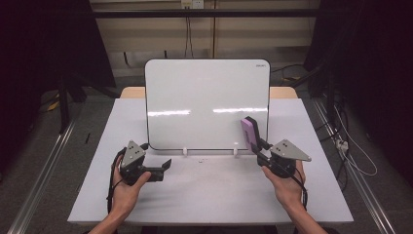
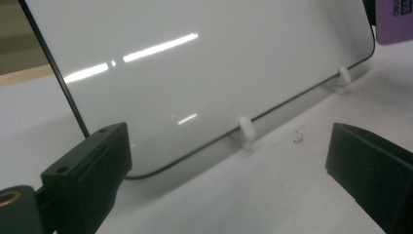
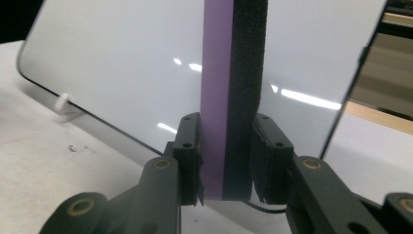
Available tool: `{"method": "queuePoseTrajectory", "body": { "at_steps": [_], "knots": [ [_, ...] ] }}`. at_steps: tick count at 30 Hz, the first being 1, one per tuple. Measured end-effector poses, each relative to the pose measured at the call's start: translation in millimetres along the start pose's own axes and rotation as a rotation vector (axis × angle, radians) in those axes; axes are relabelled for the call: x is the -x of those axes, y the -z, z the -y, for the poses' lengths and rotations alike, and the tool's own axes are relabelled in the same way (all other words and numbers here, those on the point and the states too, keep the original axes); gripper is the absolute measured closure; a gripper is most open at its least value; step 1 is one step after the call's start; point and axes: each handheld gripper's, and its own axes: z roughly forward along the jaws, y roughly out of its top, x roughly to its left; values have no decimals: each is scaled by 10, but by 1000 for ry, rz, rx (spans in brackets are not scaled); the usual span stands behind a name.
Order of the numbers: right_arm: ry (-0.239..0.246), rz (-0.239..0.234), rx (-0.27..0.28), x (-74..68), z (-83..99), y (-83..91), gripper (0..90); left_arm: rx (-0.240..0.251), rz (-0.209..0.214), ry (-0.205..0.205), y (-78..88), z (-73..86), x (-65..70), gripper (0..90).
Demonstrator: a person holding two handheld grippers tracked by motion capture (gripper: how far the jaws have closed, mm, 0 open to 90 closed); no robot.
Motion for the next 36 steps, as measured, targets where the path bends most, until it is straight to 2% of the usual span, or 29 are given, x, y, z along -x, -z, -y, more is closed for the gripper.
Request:
{"method": "queuePoseTrajectory", "body": {
  "at_steps": [1, 4, 8, 10, 12, 18, 21, 27, 36],
  "knots": [
    [9, 14, -9, 12, -1, -2, 675, -12, -13, 0, 9, 32, -3, 41],
    [57, 59, -39, 35, -1, -8, 676, -21, -12, 29, 6, 126, -25, 41],
    [119, 111, -76, 30, -3, -16, 676, -15, -43, -10, 4, 168, -53, 49],
    [155, 140, -108, 17, -9, -41, 676, -18, -36, 17, -9, 179, -92, 49],
    [190, 165, -138, 1, -15, -74, 676, -20, -41, 25, -8, 183, -109, 49],
    [226, 189, -201, -47, -12, -208, 674, -8, -55, 30, 19, 192, -133, 49],
    [255, 196, -212, -83, -31, -249, 674, -6, -55, 32, 19, 193, -137, 49],
    [241, 205, -219, -87, -50, -283, 667, -6, -56, 28, 25, 192, -142, 49],
    [187, 176, -202, -27, -35, -266, 639, -4, -60, 32, 37, 195, -167, 51]
  ]
}}
